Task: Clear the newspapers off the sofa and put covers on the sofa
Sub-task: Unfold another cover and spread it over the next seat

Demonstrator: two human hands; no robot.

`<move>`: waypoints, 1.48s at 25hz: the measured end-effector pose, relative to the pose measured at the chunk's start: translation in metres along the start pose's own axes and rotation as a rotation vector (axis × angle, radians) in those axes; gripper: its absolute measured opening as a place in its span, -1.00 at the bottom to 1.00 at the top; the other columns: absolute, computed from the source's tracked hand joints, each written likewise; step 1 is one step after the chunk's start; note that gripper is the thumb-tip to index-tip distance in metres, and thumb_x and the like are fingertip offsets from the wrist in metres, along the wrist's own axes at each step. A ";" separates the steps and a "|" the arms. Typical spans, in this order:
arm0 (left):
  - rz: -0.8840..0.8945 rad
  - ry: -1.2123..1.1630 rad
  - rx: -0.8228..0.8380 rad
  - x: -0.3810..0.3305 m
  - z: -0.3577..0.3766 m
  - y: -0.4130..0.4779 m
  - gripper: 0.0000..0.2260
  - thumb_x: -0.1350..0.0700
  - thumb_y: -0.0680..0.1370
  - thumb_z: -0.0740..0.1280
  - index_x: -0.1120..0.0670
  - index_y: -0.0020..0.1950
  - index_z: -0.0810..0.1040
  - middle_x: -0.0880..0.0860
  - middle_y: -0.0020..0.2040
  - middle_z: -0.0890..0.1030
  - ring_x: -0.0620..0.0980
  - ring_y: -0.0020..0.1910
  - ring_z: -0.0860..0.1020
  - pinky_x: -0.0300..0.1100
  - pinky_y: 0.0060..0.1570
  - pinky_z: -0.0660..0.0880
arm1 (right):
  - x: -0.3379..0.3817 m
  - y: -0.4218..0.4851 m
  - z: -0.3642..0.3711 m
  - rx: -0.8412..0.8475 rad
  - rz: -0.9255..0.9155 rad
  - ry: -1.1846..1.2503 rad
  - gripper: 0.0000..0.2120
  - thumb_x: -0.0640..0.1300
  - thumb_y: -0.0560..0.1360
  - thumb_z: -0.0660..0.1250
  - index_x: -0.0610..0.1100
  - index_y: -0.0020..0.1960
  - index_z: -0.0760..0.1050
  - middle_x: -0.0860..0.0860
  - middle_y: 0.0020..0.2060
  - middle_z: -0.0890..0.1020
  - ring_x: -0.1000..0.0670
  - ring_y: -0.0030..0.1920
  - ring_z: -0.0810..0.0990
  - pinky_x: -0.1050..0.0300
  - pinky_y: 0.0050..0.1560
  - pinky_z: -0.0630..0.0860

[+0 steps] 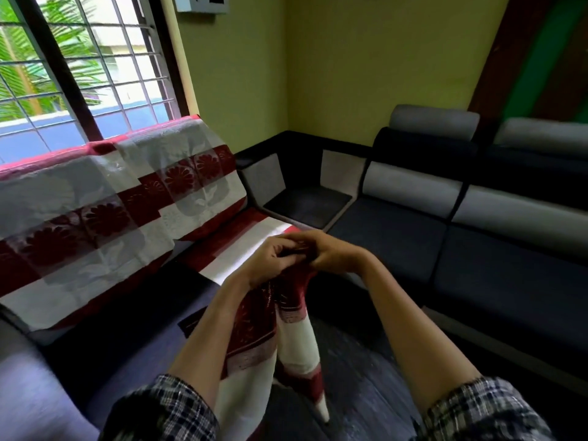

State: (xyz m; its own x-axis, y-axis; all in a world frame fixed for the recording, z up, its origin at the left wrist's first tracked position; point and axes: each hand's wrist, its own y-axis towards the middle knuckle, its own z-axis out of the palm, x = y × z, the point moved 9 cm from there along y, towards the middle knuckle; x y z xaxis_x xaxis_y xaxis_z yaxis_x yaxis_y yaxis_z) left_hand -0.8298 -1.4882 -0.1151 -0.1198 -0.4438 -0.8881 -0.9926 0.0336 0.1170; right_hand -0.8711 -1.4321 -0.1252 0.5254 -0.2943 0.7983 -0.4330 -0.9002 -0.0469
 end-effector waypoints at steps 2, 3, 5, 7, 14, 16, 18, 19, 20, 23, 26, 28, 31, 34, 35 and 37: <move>-0.003 -0.004 -0.045 0.005 -0.016 -0.007 -0.80 0.34 0.51 0.30 0.13 0.05 0.61 -0.11 -0.20 0.64 -0.27 -0.22 0.60 -0.36 -0.12 0.52 | -0.004 0.002 -0.007 -0.053 0.015 -0.056 -0.56 -0.40 0.40 0.35 -0.22 0.27 0.48 -0.10 0.14 0.52 0.02 0.12 0.50 0.19 0.07 0.51; -0.005 0.002 -0.058 0.009 -0.022 -0.011 -0.81 0.34 0.50 0.32 0.09 -0.03 0.63 -0.14 -0.26 0.65 -0.24 -0.22 0.60 -0.35 -0.13 0.52 | -0.007 0.001 -0.011 -0.076 0.024 -0.083 -0.69 -0.33 0.40 0.40 -0.25 0.15 0.56 -0.07 0.09 0.52 0.05 0.09 0.48 0.28 0.03 0.45; -0.009 0.025 -0.061 0.016 -0.030 -0.019 -0.79 0.32 0.49 0.34 0.01 -0.12 0.64 -0.15 -0.28 0.67 -0.18 -0.19 0.62 -0.32 -0.11 0.53 | -0.006 -0.002 -0.013 -0.105 0.021 -0.115 -0.80 -0.22 0.36 0.48 -0.28 -0.06 0.60 -0.01 0.13 0.49 0.10 0.14 0.42 0.42 0.02 0.33; -0.004 0.046 -0.065 0.019 -0.032 -0.024 -0.76 0.32 0.48 0.34 -0.03 -0.13 0.64 -0.14 -0.26 0.67 -0.15 -0.17 0.63 -0.32 -0.10 0.53 | 0.002 -0.001 -0.008 -0.123 -0.050 -0.029 -0.83 -0.29 0.33 0.49 -0.33 -0.16 0.54 0.03 0.10 0.53 0.13 0.15 0.45 0.45 0.08 0.36; -0.079 0.250 -0.318 0.031 -0.052 -0.047 -0.94 0.19 0.42 0.45 0.05 -0.21 0.63 0.00 -0.30 0.62 -0.14 -0.31 0.57 -0.15 -0.19 0.50 | 0.008 0.012 0.007 -0.097 -0.086 -0.185 -0.88 -0.24 0.44 0.42 -0.21 -0.03 0.59 -0.04 -0.18 0.61 0.13 -0.19 0.56 0.28 -0.10 0.52; -0.166 0.444 -0.386 0.045 -0.063 -0.061 -0.84 0.06 0.37 0.51 0.12 -0.18 0.64 0.03 -0.26 0.64 -0.06 -0.24 0.59 -0.10 -0.15 0.52 | 0.010 0.009 0.000 -0.185 -0.100 -0.189 -0.90 -0.25 0.45 0.39 -0.25 -0.05 0.61 -0.08 -0.19 0.63 0.08 -0.20 0.57 0.21 -0.11 0.54; -0.343 0.655 -0.311 0.072 -0.061 -0.077 -0.74 -0.02 0.37 0.49 0.12 -0.07 0.64 0.05 -0.13 0.64 0.01 -0.12 0.59 -0.09 -0.07 0.52 | 0.011 0.002 -0.006 -0.252 -0.107 -0.116 -0.90 -0.28 0.47 0.37 -0.27 -0.05 0.61 -0.09 -0.18 0.62 0.01 -0.17 0.59 0.17 -0.12 0.56; -0.433 0.728 -0.265 0.087 -0.058 -0.087 -0.73 -0.03 0.40 0.47 0.10 -0.01 0.62 0.05 -0.07 0.63 0.03 -0.07 0.59 -0.09 -0.04 0.51 | 0.010 0.000 -0.010 -0.279 -0.105 -0.074 -0.90 -0.29 0.47 0.36 -0.28 -0.04 0.60 -0.08 -0.18 0.61 0.01 -0.17 0.59 0.18 -0.12 0.56; -0.507 0.767 -0.240 0.103 -0.054 -0.097 -0.73 -0.03 0.42 0.44 0.08 0.04 0.61 0.05 -0.02 0.62 0.05 -0.03 0.58 -0.09 -0.02 0.50 | 0.009 -0.002 -0.012 -0.297 -0.103 -0.044 -0.90 -0.29 0.47 0.36 -0.29 -0.04 0.60 -0.08 -0.18 0.61 0.00 -0.16 0.59 0.18 -0.11 0.56; -0.626 0.766 -0.235 0.139 -0.036 -0.120 -0.81 0.03 0.47 0.37 0.08 0.03 0.61 0.10 0.02 0.63 0.10 0.01 0.58 -0.10 -0.03 0.49 | 0.010 -0.005 -0.011 -0.312 -0.119 0.026 -0.90 -0.25 0.46 0.39 -0.28 -0.07 0.61 -0.09 -0.19 0.64 -0.03 -0.15 0.62 0.17 -0.11 0.57; -0.682 0.535 -0.322 0.161 -0.017 -0.131 -0.91 0.16 0.49 0.33 0.17 -0.10 0.59 0.16 -0.25 0.63 0.10 -0.26 0.61 -0.21 -0.32 0.44 | 0.006 -0.010 -0.012 -0.324 -0.103 0.051 -0.91 -0.22 0.45 0.41 -0.25 -0.10 0.61 -0.04 -0.23 0.64 -0.04 -0.16 0.63 0.11 -0.09 0.58; -0.775 0.287 -0.478 0.172 -0.015 -0.144 -0.92 0.21 0.51 0.29 0.18 -0.10 0.56 0.12 -0.40 0.58 0.00 -0.51 0.56 -0.30 -0.51 0.42 | -0.004 -0.014 -0.021 -0.367 -0.080 -0.124 -0.91 -0.25 0.44 0.40 -0.22 -0.07 0.63 -0.05 -0.18 0.65 -0.01 -0.14 0.61 0.03 -0.03 0.57; -0.776 0.049 -0.825 0.180 -0.026 -0.159 -0.93 0.20 0.50 0.30 0.18 -0.11 0.56 0.24 -0.18 0.65 0.17 -0.21 0.64 -0.04 -0.20 0.58 | -0.037 -0.023 -0.030 -0.356 0.195 -0.557 -0.77 -0.27 0.47 0.27 -0.12 0.06 0.61 -0.06 0.02 0.63 -0.08 0.04 0.58 0.02 -0.02 0.50; -0.674 -0.173 -0.982 0.168 -0.017 -0.157 -0.84 0.16 0.55 0.27 0.09 -0.23 0.40 0.21 -0.25 0.63 0.21 -0.36 0.60 0.04 -0.36 0.56 | -0.061 -0.036 -0.028 -0.392 0.485 -0.794 -0.75 -0.26 0.54 0.13 -0.19 0.13 0.52 -0.14 0.08 0.57 -0.16 0.08 0.55 0.03 -0.04 0.46; -0.645 -0.188 -1.038 0.162 -0.016 -0.158 -0.83 0.17 0.57 0.25 0.09 -0.22 0.38 0.18 -0.26 0.63 0.19 -0.40 0.59 0.00 -0.40 0.54 | -0.064 -0.038 -0.023 -0.420 0.528 -0.799 -0.75 -0.27 0.56 0.10 -0.21 0.15 0.49 -0.16 0.09 0.55 -0.17 0.09 0.55 0.01 -0.03 0.46; -0.618 -0.116 -1.146 0.156 -0.013 -0.164 -0.88 0.15 0.57 0.25 0.10 -0.16 0.40 0.16 -0.23 0.64 0.17 -0.34 0.61 0.01 -0.33 0.57 | -0.069 -0.038 -0.014 -0.480 0.570 -0.705 -0.75 -0.31 0.56 0.09 -0.25 0.15 0.47 -0.19 0.09 0.54 -0.18 0.09 0.55 0.01 -0.03 0.46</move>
State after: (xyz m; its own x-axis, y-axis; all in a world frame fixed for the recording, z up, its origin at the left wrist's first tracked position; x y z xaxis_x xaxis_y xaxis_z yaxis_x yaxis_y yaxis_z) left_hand -0.6849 -1.5748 -0.2664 0.2880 -0.0299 -0.9572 -0.3080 -0.9493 -0.0630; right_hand -0.9012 -1.3732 -0.1706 0.3937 -0.8992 0.1911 -0.9190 -0.3897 0.0594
